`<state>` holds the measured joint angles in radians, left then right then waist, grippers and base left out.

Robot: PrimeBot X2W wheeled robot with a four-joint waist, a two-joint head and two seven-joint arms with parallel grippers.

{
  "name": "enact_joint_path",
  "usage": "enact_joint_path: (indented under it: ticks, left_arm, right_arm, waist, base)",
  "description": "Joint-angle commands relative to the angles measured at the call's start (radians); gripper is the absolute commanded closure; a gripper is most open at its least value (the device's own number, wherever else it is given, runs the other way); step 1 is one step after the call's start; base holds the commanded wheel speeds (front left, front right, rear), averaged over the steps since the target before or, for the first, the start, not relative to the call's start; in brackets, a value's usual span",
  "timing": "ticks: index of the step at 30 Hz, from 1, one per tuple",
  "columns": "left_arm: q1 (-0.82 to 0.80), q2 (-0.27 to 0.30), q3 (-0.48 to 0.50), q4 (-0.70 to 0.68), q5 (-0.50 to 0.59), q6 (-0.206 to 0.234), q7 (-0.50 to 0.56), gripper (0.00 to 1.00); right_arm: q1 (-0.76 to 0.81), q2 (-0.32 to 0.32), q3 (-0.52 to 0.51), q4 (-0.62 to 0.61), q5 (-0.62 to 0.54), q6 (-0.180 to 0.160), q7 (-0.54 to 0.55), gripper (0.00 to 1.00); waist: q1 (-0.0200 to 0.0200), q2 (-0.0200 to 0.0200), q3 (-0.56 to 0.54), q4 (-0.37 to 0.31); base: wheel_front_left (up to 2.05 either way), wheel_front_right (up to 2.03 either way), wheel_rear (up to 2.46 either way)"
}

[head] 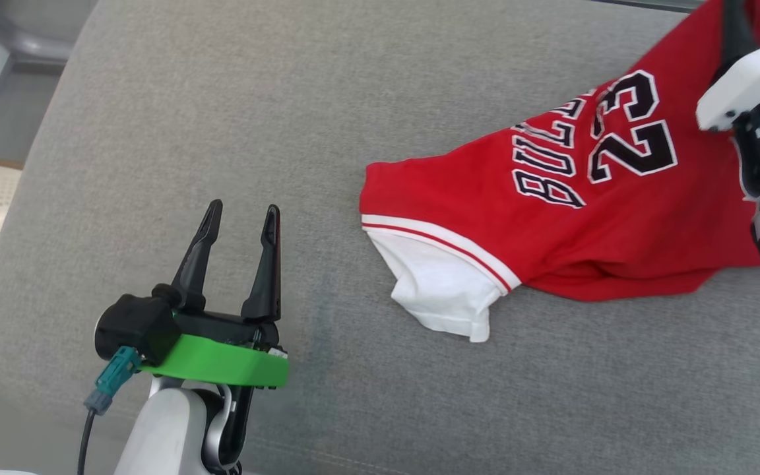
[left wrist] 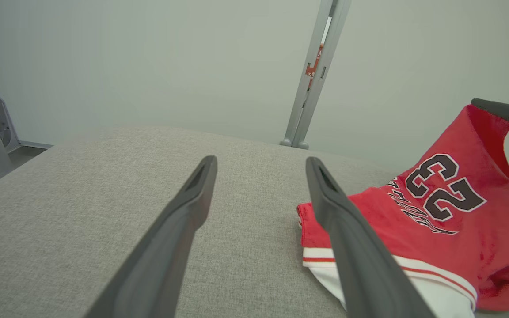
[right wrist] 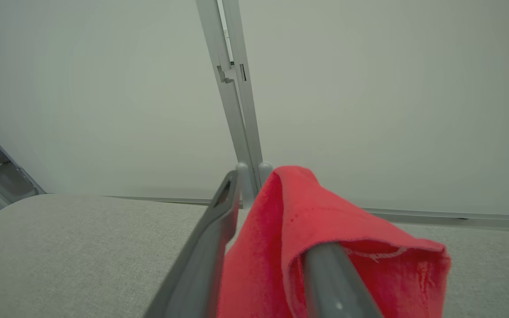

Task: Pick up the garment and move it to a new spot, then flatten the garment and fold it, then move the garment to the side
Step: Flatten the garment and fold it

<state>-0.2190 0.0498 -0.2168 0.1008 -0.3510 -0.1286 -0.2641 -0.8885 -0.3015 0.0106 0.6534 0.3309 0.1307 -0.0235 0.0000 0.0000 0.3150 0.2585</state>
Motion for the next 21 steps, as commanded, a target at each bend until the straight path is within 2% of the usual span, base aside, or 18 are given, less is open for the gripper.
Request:
enact_joint_path:
  ticks: [1, 5, 11, 18, 21]
  left_arm:
    - [-0.013, 0.002, 0.003, -0.003, 0.001, -0.003, 0.0, 0.0]
    - [0.007, 0.002, 0.021, 0.0, 0.011, -0.003, 0.0, 0.0]
    - [0.031, 0.002, 0.052, 0.007, 0.026, -0.003, 0.0, 0.0]
    - [0.056, 0.002, 0.077, 0.016, 0.042, -0.003, 0.0, 0.0]
    - [0.071, 0.002, 0.095, 0.017, 0.044, -0.003, 0.0, 0.0]
  right_arm:
    - [-0.001, -0.017, 0.014, 0.025, 0.001, 0.0, 0.013, 0.0]
    - [0.024, -0.047, 0.083, 0.078, 0.015, -0.001, 0.034, 0.0]
    - [0.104, -0.08, 0.143, 0.067, 0.072, -0.001, 0.037, 0.0]
    - [0.263, -0.102, 0.15, -0.074, 0.131, -0.001, -0.004, 0.0]
    - [0.333, -0.096, 0.14, -0.116, 0.134, -0.001, 0.012, 0.0]
  waist:
    - [0.0, 0.0, 0.029, 0.043]
    - [0.0, 0.0, 0.01, 0.028]
    - [0.0, 0.0, -0.035, -0.037]
    - [0.0, 0.0, -0.085, -0.123]
    - [0.0, 0.0, -0.096, -0.159]
  base:
    - [0.0, 0.0, 0.0]
    - [0.0, 0.0, 0.0]
    - [0.0, 0.0, 0.0]
    - [0.0, 0.0, 0.0]
    - [0.0, 0.0, 0.0]
